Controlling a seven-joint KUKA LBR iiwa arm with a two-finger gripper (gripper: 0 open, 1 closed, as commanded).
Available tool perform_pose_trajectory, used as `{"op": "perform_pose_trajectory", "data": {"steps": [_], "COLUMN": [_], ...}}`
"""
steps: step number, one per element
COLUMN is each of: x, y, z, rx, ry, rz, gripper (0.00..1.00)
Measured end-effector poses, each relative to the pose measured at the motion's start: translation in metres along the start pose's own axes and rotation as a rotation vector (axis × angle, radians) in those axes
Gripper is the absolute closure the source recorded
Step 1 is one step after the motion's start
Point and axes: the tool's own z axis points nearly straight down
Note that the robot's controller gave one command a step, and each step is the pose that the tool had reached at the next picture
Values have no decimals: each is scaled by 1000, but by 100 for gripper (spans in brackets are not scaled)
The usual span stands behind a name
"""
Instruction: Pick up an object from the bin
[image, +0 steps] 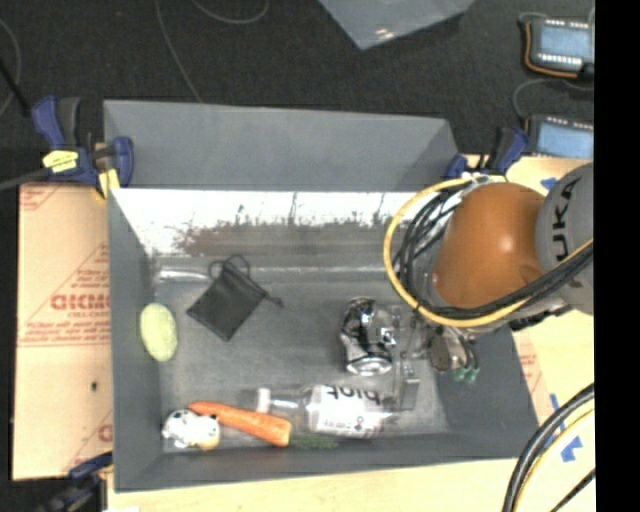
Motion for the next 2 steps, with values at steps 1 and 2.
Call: {"op": "perform_pose_trajectory", "data": {"steps": [1, 2], "x": [-2, 18], "y": [0, 39], "z": [-4, 41], "rx": [1, 0], "ry": [-8, -5], "rz": [-1, -35], "gripper": [0, 0]}}
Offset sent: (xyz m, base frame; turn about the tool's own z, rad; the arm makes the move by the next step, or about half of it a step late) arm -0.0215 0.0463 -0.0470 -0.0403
